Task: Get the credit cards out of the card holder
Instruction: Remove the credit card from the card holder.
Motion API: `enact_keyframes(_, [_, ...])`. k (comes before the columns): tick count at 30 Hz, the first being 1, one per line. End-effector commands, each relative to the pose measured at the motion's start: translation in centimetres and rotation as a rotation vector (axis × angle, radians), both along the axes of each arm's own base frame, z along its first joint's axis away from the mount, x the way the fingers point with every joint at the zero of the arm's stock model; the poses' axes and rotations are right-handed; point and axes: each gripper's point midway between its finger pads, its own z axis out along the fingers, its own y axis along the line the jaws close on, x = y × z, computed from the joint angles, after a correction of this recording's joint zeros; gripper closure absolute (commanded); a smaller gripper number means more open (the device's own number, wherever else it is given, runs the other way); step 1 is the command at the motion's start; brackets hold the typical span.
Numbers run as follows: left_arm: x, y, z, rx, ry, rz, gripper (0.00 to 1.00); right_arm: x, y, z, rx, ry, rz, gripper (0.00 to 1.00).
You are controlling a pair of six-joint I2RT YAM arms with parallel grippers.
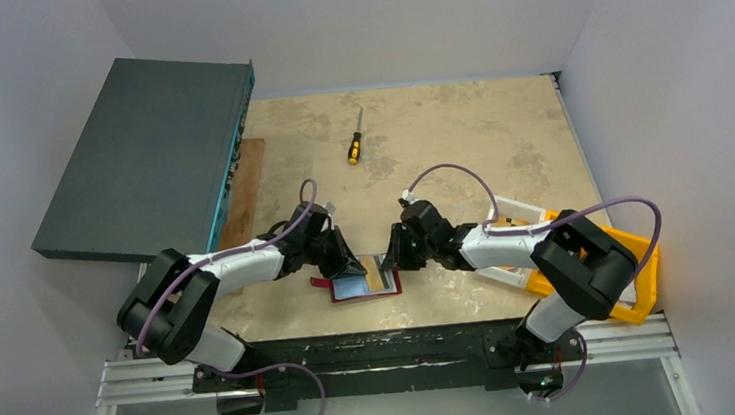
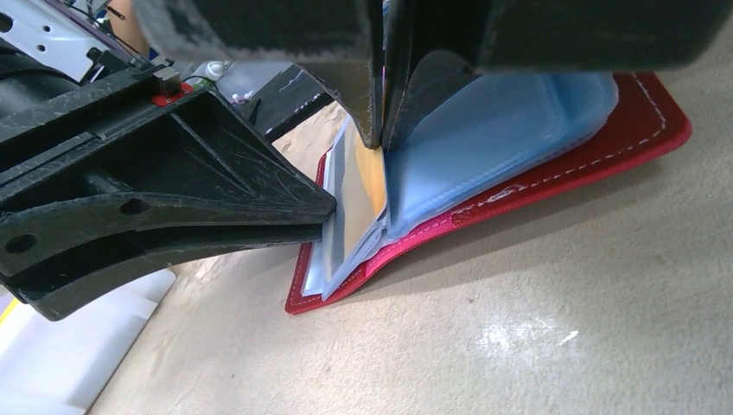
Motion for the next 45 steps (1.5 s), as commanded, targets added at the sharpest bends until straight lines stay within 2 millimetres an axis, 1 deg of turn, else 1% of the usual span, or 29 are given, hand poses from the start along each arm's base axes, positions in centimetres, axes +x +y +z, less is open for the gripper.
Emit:
enact_keyframes(1, [0.7, -1.3, 3.0, -0.041, -0.077, -0.063, 1.0, -0.9, -1.5, -2.3, -0.083, 0.039, -0.006, 0.81])
enact_keyframes(5, [0.6, -0.6, 2.9, 0.013, -0.08, -0.068, 1.0, -1.1, -1.6, -2.8, -0.094, 0.048, -0.006, 0.8])
enact_keyframes(10, [0.2, 0.9, 2.4, 0.102, -0.088, -0.083, 1.0, -1.6, -1.9, -3.7, -0.105, 0.082, -0.006, 0.79])
enact_keyframes(14, [0.0, 1.5, 2.3, 0.128, -0.094, -0.094, 1.0, -1.7, -2.1, -4.1, -0.117, 0.089, -0.011, 0.79])
enact_keyframes(20, [-0.2, 2.7, 1.4, 0.168, -0.083, -0.082, 1.0, -1.7, -2.2, -4.3, -0.127, 0.093, -0.017, 0.79])
enact_keyframes(33, [-0.2, 5.5, 0.6, 0.231, -0.084, -0.055, 1.0, -1.6, -2.6, -4.4, -0.131, 0.092, -0.029, 0.79])
enact_keyframes(37, [-0.4, 6.2, 1.1, 0.241, -0.098, -0.054, 1.0, -1.4, -2.5, -3.9, -0.122, 0.08, -0.03, 0.79])
enact_keyframes(43, [-0.7, 7.1, 2.0, 0.268, -0.118, -0.05, 1.0, -0.6, -1.6, -2.2, -0.087, 0.04, -0.023, 0.77])
enact_keyframes(45, [-0.8, 7.4, 2.6, 0.28, -0.132, -0.052, 1.0, -0.3, -1.2, -1.4, -0.066, 0.023, -0.018, 0.76])
